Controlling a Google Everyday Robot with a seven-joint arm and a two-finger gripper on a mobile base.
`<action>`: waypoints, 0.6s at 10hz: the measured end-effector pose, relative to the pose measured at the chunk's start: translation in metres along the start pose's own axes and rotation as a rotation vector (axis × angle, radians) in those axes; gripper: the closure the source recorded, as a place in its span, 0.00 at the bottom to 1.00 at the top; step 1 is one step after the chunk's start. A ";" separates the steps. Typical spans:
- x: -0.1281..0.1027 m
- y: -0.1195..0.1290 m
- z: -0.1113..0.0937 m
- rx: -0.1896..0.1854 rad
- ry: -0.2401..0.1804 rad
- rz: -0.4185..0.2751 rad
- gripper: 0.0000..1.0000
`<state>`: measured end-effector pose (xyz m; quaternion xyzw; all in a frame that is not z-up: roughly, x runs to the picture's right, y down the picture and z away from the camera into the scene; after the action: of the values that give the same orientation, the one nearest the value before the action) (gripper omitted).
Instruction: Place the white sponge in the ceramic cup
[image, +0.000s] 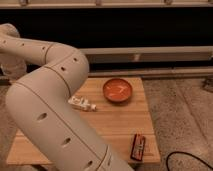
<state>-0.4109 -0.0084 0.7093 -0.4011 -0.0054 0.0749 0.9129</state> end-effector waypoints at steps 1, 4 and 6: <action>-0.001 -0.001 0.000 0.001 -0.005 0.000 0.75; 0.002 -0.006 0.003 0.001 -0.004 0.004 0.75; 0.000 -0.005 0.005 0.003 -0.005 0.002 0.75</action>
<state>-0.4109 -0.0080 0.7167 -0.3998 -0.0071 0.0769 0.9133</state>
